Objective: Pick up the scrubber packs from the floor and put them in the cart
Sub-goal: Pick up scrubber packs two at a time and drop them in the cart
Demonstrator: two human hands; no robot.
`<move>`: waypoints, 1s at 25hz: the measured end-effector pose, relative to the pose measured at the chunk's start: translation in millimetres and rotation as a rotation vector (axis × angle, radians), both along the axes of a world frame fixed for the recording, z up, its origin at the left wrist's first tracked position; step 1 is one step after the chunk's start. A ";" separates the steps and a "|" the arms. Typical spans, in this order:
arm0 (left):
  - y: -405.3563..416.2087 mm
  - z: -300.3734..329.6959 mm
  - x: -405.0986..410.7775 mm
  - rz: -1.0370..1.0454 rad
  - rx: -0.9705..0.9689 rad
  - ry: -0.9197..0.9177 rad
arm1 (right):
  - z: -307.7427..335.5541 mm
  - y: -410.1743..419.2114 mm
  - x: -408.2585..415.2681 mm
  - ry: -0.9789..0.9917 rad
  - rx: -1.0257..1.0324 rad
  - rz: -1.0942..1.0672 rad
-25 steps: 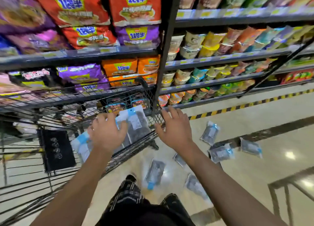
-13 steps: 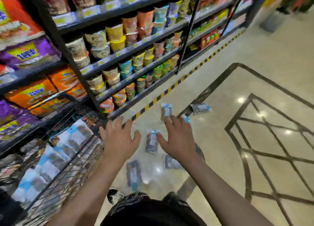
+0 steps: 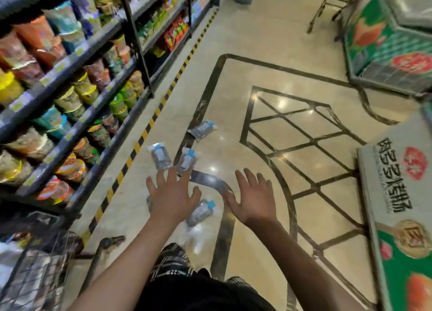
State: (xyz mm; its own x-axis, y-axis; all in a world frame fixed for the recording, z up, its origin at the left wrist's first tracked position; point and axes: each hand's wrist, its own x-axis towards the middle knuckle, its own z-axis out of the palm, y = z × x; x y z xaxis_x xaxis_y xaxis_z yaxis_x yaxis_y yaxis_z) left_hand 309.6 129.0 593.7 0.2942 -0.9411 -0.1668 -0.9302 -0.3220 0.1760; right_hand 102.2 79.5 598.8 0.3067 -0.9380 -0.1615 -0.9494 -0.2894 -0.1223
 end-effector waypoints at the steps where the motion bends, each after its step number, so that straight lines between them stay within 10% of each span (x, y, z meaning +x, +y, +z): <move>1: -7.6 0.5 -5.6 -0.022 0.010 -0.001 | -0.6 -3.7 -7.6 -0.001 0.007 -0.020; 10: -106.2 -23.6 -21.3 -0.120 0.014 -0.018 | -18.7 -79.7 -41.8 -0.031 -0.007 -0.105; 25: -433.2 -50.1 11.9 0.086 0.166 0.069 | -16.5 -472.4 -13.8 0.042 -0.006 0.060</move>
